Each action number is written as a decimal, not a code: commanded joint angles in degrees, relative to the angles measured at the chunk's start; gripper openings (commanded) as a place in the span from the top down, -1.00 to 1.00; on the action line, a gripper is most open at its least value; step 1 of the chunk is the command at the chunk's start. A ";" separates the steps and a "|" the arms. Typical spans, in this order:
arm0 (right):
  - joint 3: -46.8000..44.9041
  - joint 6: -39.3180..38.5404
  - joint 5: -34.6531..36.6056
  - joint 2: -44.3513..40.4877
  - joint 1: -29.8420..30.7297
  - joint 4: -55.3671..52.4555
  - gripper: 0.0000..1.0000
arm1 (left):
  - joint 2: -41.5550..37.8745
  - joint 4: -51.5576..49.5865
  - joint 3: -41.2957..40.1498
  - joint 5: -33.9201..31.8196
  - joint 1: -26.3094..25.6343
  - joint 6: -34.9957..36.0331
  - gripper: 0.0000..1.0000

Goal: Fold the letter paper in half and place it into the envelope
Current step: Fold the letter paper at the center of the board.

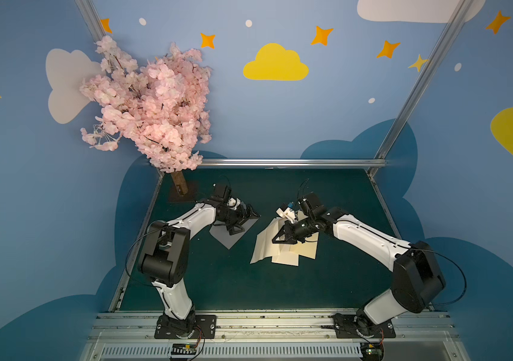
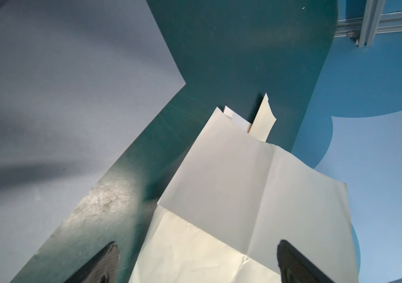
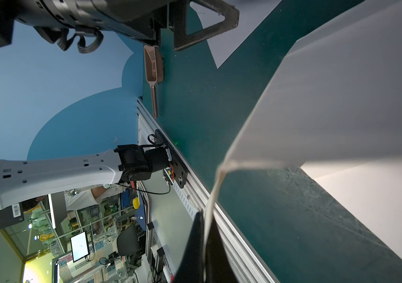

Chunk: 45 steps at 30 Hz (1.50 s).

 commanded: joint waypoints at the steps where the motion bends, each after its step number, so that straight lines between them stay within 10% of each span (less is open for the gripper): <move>1: -0.31 -2.81 2.63 0.74 -0.19 -1.08 1.00 | 0.17 0.64 1.60 1.52 -0.77 -3.71 -1.00; 22: 8.69 -12.33 25.28 -8.29 -2.49 -12.72 1.00 | -0.54 -1.38 5.68 3.25 -1.12 -8.41 -1.00; 45: 2.17 17.14 -10.34 -16.16 -3.59 -9.88 1.00 | -0.47 -16.74 15.10 -9.38 0.21 10.33 -1.00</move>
